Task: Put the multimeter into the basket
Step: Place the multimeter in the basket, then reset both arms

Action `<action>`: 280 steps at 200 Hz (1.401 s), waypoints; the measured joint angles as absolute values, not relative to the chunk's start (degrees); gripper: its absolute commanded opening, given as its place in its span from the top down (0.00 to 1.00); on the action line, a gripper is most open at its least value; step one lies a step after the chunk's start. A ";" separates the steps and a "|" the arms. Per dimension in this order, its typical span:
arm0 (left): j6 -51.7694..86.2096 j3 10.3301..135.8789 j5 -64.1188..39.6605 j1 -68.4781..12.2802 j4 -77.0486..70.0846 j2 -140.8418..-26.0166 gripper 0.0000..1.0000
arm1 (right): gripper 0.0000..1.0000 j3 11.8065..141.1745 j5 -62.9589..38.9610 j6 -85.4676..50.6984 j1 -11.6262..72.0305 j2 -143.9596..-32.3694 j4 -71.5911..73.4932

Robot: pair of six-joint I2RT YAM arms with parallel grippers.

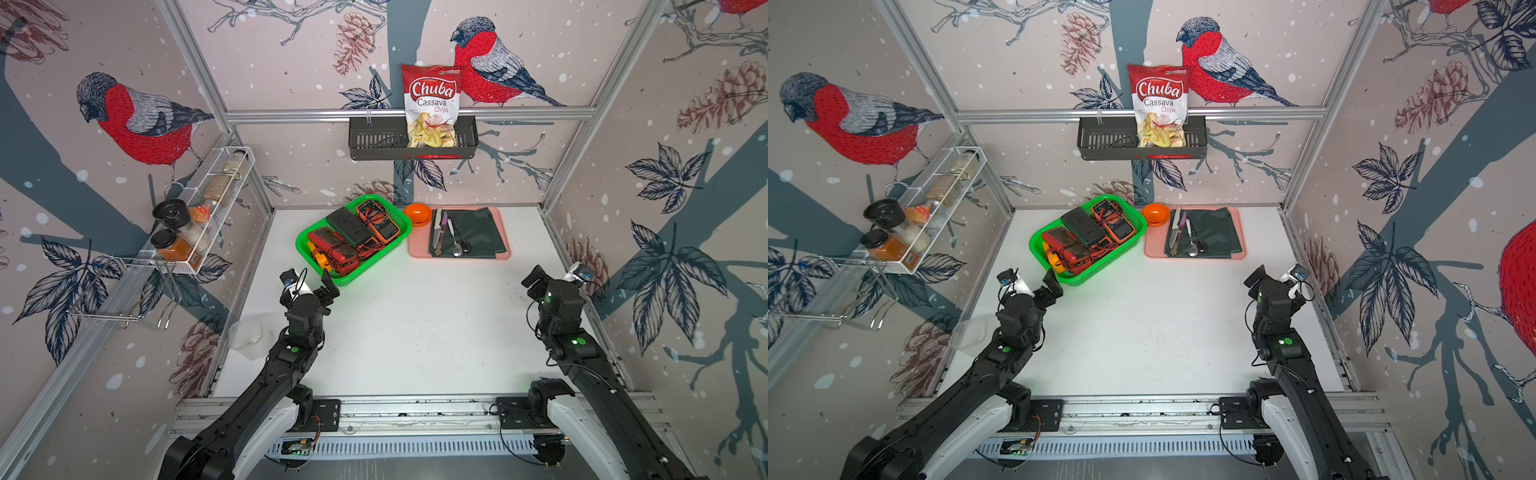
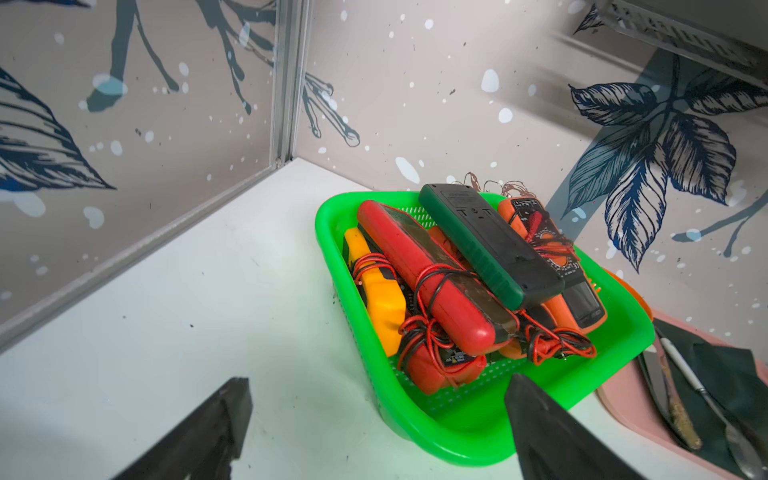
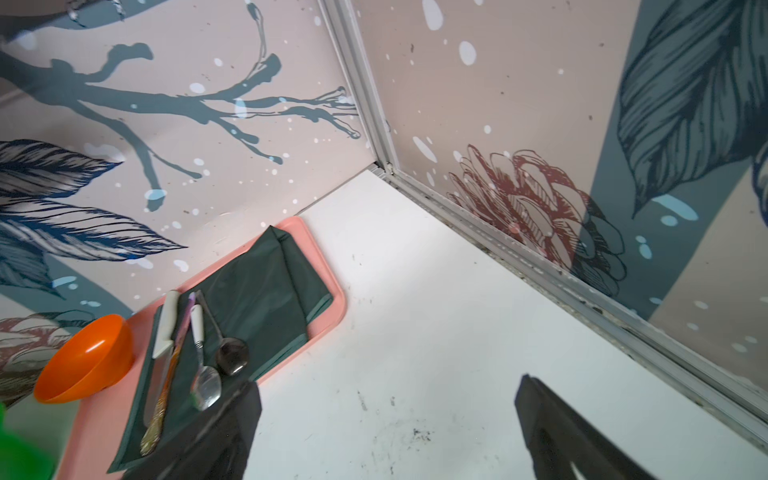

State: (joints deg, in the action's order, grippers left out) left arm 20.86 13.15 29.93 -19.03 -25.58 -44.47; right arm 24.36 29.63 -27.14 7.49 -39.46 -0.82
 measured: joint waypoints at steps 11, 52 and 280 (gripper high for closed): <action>18.22 10.79 29.98 -19.00 -28.91 -44.34 0.01 | 0.00 23.11 29.12 -27.11 6.31 -40.03 0.73; 10.41 3.86 28.01 -17.06 -40.97 -45.01 0.01 | 0.00 16.16 28.23 -24.05 4.43 -40.32 10.98; 1.08 3.62 3.99 -0.10 -82.63 -86.39 0.01 | 0.00 3.22 13.74 -7.60 0.60 -84.38 82.04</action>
State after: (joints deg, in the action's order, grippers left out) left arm 1.08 3.62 3.99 -0.10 -82.63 -86.39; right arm 3.22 13.74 -7.60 0.60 -84.38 82.04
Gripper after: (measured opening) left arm 0.988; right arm 0.999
